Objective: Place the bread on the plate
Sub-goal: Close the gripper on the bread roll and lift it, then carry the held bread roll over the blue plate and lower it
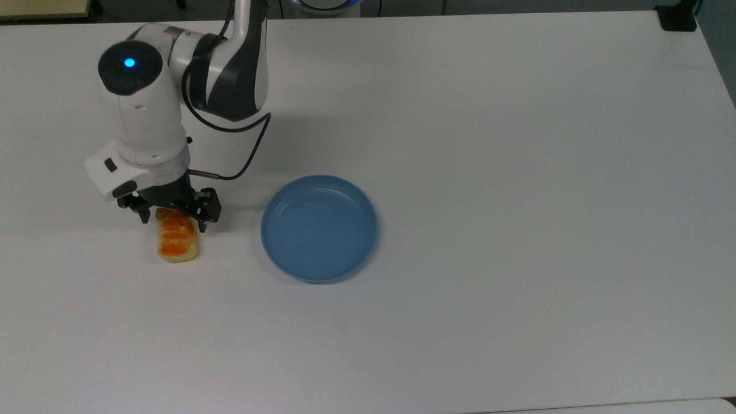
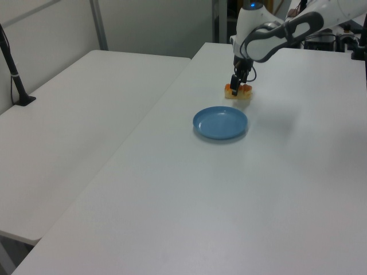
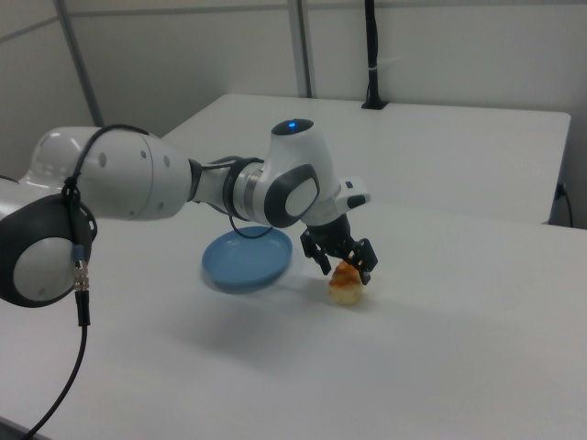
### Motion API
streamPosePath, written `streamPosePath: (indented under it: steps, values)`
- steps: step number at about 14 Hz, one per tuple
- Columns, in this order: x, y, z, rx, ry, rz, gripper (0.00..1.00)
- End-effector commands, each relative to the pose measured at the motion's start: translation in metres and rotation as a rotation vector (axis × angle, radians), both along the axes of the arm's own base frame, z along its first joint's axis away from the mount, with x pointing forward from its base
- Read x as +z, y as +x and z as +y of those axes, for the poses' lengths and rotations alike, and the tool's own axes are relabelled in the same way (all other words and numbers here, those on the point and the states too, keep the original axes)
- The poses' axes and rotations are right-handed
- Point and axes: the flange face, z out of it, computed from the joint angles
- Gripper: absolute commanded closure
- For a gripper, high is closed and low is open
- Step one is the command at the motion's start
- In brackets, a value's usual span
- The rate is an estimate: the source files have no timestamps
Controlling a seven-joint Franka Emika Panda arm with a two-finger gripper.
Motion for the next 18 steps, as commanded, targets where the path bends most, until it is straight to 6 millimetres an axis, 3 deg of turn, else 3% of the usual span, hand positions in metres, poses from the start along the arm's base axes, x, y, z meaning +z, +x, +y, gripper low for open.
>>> streamPosePath:
  steps: [1,2,4,6,8,10,12,13,16,18]
  values:
    - [-0.01,0.007,-0.001,0.003,-0.011,-0.029,0.0]
    - [-0.01,0.006,-0.005,0.0,-0.013,-0.033,0.12]
    - [-0.01,0.006,-0.005,-0.006,-0.008,-0.038,0.52]
    - [-0.008,0.008,0.0,-0.003,-0.002,-0.043,0.73]
    - [0.004,0.009,0.004,0.003,-0.001,-0.057,0.73]
    - [0.029,0.008,0.015,0.015,-0.001,-0.076,0.72]
    - [0.054,0.008,0.064,0.049,0.01,-0.051,0.69]
    - [0.054,0.008,0.083,0.058,0.015,-0.047,0.69]
    - [0.049,0.001,0.166,0.094,0.029,-0.033,0.69]
    - [0.042,0.001,0.198,0.091,0.032,-0.031,0.69]
